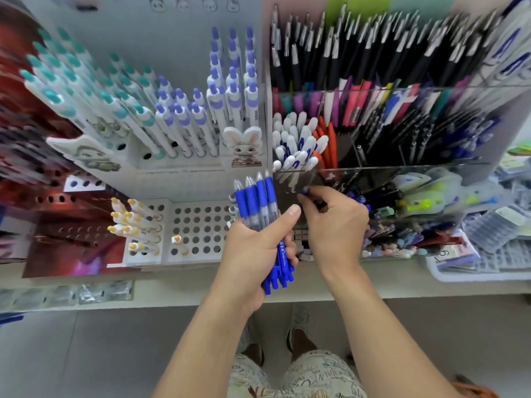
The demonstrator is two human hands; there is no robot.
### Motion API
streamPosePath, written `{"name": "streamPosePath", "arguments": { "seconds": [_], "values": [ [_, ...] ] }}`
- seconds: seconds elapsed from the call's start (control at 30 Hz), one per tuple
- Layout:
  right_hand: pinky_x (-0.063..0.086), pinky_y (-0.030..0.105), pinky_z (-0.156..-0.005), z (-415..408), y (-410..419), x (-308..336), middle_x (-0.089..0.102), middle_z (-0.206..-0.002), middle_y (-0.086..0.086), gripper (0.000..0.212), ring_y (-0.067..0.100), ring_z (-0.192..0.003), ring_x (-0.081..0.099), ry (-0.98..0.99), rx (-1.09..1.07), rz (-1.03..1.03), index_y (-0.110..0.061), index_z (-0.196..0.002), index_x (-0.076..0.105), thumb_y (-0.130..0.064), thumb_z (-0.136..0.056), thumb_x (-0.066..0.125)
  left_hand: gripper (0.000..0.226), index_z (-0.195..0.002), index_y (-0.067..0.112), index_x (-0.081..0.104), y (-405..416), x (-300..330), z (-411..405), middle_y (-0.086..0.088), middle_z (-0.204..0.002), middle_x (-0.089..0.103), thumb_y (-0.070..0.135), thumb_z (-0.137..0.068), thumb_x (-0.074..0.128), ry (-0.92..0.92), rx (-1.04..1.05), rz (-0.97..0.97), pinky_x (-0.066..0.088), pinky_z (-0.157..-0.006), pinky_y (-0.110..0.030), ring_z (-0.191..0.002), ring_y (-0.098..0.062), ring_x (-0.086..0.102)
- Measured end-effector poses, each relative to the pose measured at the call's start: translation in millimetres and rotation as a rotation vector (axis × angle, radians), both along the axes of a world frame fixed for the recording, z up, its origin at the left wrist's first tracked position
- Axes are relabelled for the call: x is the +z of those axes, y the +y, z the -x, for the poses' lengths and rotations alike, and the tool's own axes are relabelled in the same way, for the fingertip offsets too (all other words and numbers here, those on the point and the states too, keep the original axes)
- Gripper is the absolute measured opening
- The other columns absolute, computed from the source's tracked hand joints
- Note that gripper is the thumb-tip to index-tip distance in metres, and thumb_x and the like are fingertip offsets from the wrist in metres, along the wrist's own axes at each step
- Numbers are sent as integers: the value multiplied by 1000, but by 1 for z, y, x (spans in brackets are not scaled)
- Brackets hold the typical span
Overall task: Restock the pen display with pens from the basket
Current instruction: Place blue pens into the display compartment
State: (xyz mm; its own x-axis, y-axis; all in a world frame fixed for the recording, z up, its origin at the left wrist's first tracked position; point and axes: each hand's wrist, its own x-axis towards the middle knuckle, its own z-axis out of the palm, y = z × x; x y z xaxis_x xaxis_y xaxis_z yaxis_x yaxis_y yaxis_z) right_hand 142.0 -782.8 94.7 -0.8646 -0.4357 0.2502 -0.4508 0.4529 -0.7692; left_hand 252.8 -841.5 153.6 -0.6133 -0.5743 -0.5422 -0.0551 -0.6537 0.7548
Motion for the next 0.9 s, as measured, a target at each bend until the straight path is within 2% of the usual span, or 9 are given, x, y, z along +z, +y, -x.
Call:
{"name": "streamPosePath", "arguments": {
  "seconds": [0.17,0.27,0.37,0.4,0.47,0.57,0.7,0.8,0.9],
  "values": [
    [57,40,-69,-5,-5,-1,74,-78,-5,9,14,-71,69,-118,-90,18,-14,-92,73,-15,-84,78,32,-66,17,52,-3,-1,2,-4,-56,46,23,-88,74,-2,-24,-3,46,-49,-30,-46,-17,44],
    [56,29,-69,-7,-3,9,70,-79,-12,14,4,-73,68,-180,-134,68,-13,-95,68,-11,-85,78,32,-70,14,50,-5,-1,5,-3,-55,45,23,-90,73,-6,-38,16,46,-48,-30,-45,-17,44],
    [52,21,-63,-11,6,29,68,-78,-16,7,2,-69,66,-208,-127,73,-17,-93,68,-16,-90,74,31,-73,11,49,-6,-1,4,-3,-55,45,22,-90,73,-7,-56,24,47,-48,-30,-44,-17,45],
    [51,24,-61,-12,9,37,70,-76,-13,4,4,-64,64,-270,-112,80,-18,-91,70,-21,-91,73,30,-74,11,49,-6,-2,4,-3,-54,46,21,-90,73,-16,-61,33,47,-49,-30,-44,-17,46],
    [46,25,-54,-16,17,52,71,-72,-7,17,7,-52,56,-523,-68,150,-16,-88,74,-32,-94,70,29,-73,11,52,-5,-3,3,-3,-54,47,21,-89,74,-37,-79,56,48,-50,-30,-44,-17,47],
    [37,16,-45,-20,27,66,59,-54,-7,26,6,-43,45,-884,65,245,-6,-86,75,-30,-94,69,24,-73,11,57,-2,-5,3,-3,-52,47,17,-87,75,-72,-124,113,47,-49,-30,-44,-17,47],
    [48,18,-51,-18,26,67,66,-65,1,6,9,-54,60,-924,188,269,-5,-88,76,-10,-91,73,17,-76,10,59,3,-5,4,-3,-51,46,7,-88,70,-123,-146,176,46,-47,-30,-42,-18,45],
    [43,16,-43,-14,27,68,63,-60,-1,12,6,-45,54,-962,249,257,5,-92,71,-7,-92,70,21,-71,12,59,6,-4,5,-3,-51,46,5,-88,69,-127,-149,191,46,-48,-31,-42,-18,45],
    [38,14,-38,-13,34,68,61,-53,-4,13,6,-38,51,-1005,318,249,4,-90,70,-9,-94,69,26,-66,13,57,12,-5,3,-3,-51,46,0,-87,66,-140,-183,228,45,-48,-31,-43,-17,46]
  ]
}}
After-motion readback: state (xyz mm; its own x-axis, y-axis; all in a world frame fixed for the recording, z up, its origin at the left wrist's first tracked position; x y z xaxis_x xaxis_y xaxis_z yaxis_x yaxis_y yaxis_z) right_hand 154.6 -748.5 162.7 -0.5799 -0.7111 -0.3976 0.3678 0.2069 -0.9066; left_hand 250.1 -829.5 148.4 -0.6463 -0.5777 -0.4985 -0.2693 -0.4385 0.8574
